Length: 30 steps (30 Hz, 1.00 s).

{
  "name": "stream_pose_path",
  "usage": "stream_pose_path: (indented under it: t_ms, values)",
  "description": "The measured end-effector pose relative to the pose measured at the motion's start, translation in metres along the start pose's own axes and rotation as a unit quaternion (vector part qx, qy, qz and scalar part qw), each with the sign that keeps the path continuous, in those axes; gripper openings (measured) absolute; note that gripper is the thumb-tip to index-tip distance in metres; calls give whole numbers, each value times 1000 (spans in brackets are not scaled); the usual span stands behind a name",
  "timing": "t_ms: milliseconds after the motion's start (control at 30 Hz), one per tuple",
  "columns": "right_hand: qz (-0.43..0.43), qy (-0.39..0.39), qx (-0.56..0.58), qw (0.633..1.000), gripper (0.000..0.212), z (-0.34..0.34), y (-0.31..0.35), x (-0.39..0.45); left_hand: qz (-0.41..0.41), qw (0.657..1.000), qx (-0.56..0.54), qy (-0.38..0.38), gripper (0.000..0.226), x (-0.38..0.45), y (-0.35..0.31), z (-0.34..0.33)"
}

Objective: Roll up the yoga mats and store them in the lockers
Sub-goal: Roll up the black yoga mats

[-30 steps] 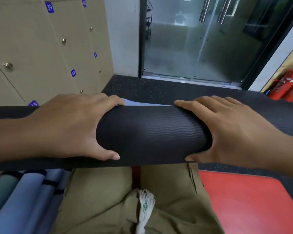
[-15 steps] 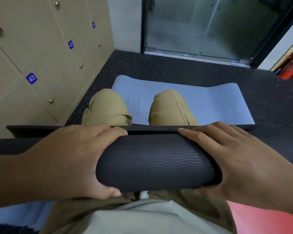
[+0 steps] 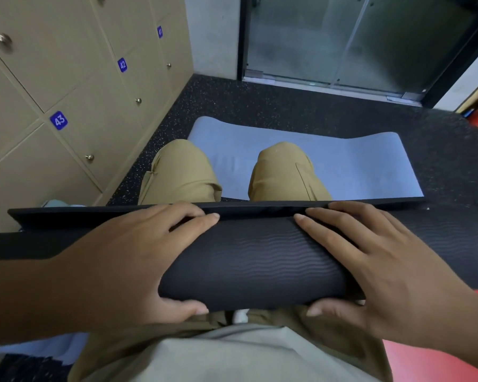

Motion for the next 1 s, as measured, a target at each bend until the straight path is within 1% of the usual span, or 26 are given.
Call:
stream_pose_path:
  t_ms: [133,167,233,333,400,500,633,700,767,833,900,1000]
  values:
    - [13,14,9,1000,97,1,-7,13,-74,996,9,-58,79,-5,-17,12]
    - [18,16,10,1000,96,2,-9,17,-84,994,14,-62,77,-5,-20,12]
    - [29,20,12,999,93,1,-13,25,-88,994,20,-62,81,-4,-20,10]
    - [40,25,17,999,89,-1,-22,36,-78,995,34,-43,97,4,-14,4]
    - [49,23,29,998,84,-1,-26,44,-75,996,34,-33,103,12,-8,1]
    - [46,3,53,998,74,1,-31,53,-69,997,0,-20,101,25,6,4]
    - [24,-72,38,996,62,12,-29,53,-7,995,-93,44,94,44,30,6]
    - [23,-92,9,995,66,11,-23,50,6,990,-120,67,90,54,39,6]
    - [18,-92,-3,996,73,4,-20,49,22,987,-133,87,88,64,46,8]
    - [10,-86,6,996,76,-4,-22,52,34,988,-112,102,89,72,52,10]
    - [8,-73,19,997,76,-8,-27,60,41,991,-82,98,91,77,54,14]
    - [12,-44,33,998,73,-13,-39,78,15,997,-65,31,85,81,40,24]
Point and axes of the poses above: each hand's wrist, its own x-axis towards the middle knuckle, its own z-axis out of the back of the hand, y = z × x, the point moved 9 cm from there along x, towards the middle knuckle, and after that the axes turned 15 degrees about -x, right-handed, at the moved point
